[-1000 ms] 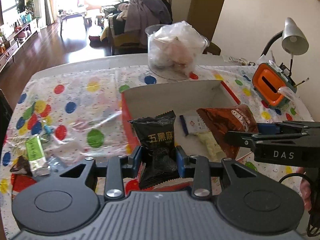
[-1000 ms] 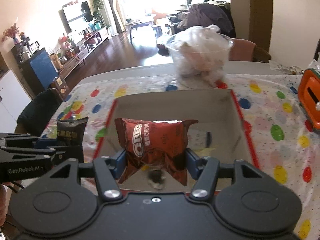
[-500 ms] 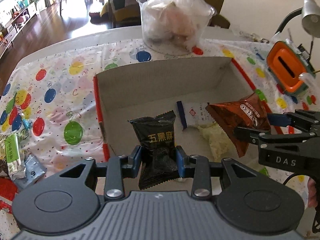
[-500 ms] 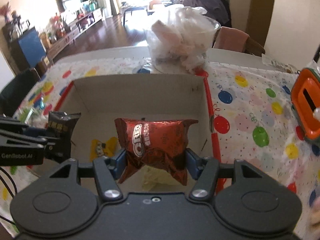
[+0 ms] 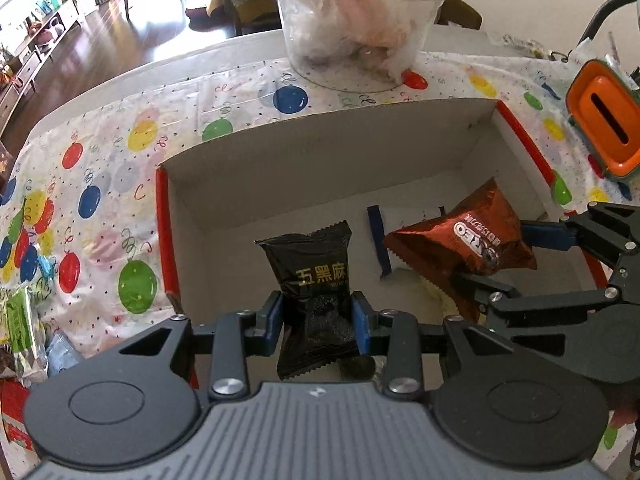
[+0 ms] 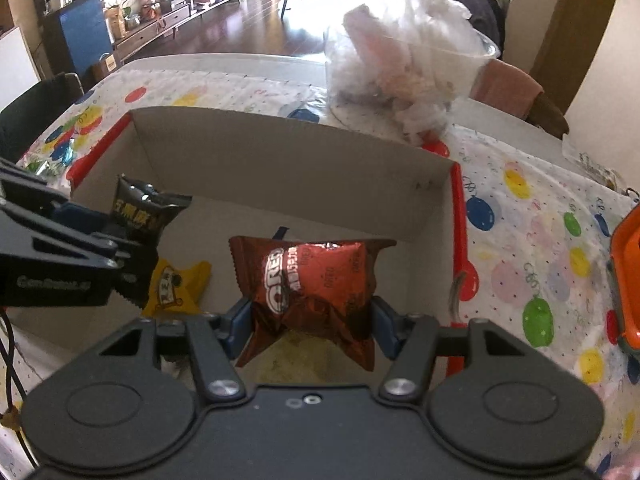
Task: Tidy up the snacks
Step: 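Open both grippers to drop the snacks into the box, then move both grippers back to the snack pile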
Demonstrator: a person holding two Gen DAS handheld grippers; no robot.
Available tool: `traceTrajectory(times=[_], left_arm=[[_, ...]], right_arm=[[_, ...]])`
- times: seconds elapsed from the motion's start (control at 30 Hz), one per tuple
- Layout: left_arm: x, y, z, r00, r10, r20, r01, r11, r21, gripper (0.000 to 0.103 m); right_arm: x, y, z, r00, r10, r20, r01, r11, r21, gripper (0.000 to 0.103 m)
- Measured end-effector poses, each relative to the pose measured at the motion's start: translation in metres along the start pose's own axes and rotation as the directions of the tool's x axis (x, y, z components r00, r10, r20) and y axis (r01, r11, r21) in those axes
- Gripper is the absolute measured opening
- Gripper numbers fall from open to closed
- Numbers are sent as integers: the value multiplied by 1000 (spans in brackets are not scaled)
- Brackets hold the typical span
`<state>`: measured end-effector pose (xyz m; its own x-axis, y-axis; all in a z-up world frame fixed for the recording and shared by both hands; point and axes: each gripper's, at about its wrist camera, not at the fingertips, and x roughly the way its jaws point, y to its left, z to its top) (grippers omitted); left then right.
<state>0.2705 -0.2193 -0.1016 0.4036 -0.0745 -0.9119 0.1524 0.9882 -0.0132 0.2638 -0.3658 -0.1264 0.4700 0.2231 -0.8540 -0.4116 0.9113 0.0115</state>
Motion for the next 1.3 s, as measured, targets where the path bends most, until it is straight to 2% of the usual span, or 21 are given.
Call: traceTrajectory(times=[0.27, 0.43, 0.5, 0.57, 0.67, 0.8, 0.87, 1.2, 1.3], left_arm=[[13, -2, 7, 997, 27, -66, -27, 1000, 4, 36], [13, 0, 7, 997, 22, -72, -22, 1000, -8, 36], [12, 1, 6, 998, 13, -69, -14, 1000, -17, 36], [9, 3, 5, 998, 1, -66, -3, 1000, -31, 40], [4, 6, 2, 999, -15, -48, 13, 999, -43, 48], [-6, 7, -1, 999, -30, -12, 29, 998, -51, 51], [-11, 8, -3, 1000, -30, 6, 30, 998, -54, 58], [-44, 18, -15, 994, -40, 104, 49, 996, -77, 60], [-56, 21, -21, 990, -40, 138, 51, 995, -83, 66]], right_arm=[[2, -1, 5, 1000, 26, -8, -26, 1000, -10, 65], [-1, -1, 5, 999, 41, -6, -41, 999, -3, 67], [-2, -2, 4, 999, 43, -4, -43, 999, 5, 71], [-5, -3, 3, 999, 48, 2, -49, 999, 16, 72], [-11, -6, 1, 998, 62, 8, -62, 997, 38, 74], [-23, -9, -4, 997, 76, 25, -77, 995, 65, 77], [-29, -11, -5, 996, 83, 38, -85, 993, 79, 78], [-63, -14, -8, 986, 117, 119, -132, 983, 129, 87], [-72, -13, -9, 981, 128, 144, -147, 980, 137, 89]])
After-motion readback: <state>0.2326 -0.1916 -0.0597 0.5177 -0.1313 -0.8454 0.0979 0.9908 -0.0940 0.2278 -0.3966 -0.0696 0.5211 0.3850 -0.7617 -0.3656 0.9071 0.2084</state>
